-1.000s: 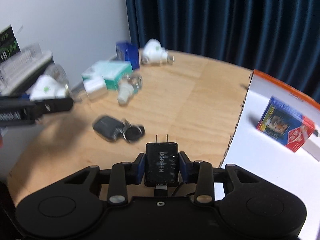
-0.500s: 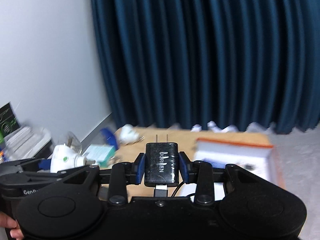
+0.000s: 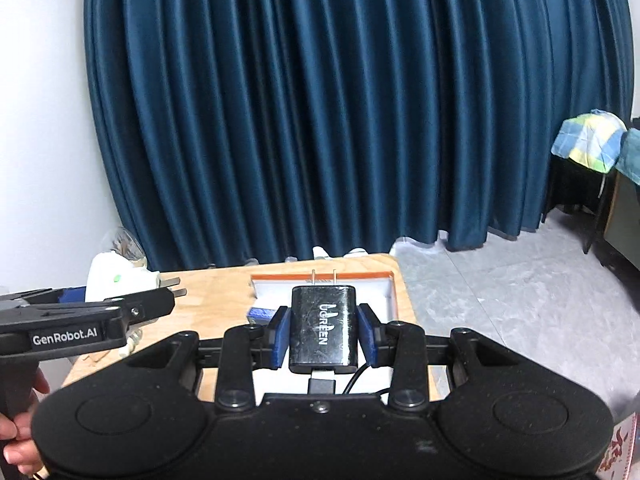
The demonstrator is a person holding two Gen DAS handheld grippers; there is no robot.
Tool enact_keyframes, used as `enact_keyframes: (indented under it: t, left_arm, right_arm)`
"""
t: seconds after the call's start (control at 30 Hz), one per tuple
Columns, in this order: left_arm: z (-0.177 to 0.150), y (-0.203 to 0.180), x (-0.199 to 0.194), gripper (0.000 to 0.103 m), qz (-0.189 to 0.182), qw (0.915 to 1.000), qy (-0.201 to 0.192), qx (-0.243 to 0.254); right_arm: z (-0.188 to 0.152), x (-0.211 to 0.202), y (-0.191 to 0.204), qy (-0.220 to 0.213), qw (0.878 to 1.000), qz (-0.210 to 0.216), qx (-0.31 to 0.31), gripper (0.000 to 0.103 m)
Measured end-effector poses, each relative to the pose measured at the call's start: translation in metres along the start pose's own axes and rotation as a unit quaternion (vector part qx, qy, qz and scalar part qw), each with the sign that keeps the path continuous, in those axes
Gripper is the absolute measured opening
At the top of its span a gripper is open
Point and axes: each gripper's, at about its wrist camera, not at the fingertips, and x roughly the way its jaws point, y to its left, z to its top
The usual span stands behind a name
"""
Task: Organize rigid objects
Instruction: 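Lift the heater and black charger and carry both toward the tray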
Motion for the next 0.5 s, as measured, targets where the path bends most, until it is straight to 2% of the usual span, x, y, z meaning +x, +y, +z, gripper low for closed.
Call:
enact_keyframes:
  t: [0.5]
  left_arm:
    - [0.003,-0.013,0.0,0.081,0.044,0.9988,0.021,0.001]
  right_arm:
    - [-0.006,-0.003,0.008,0.003,1.0,-0.02,0.0,0.044]
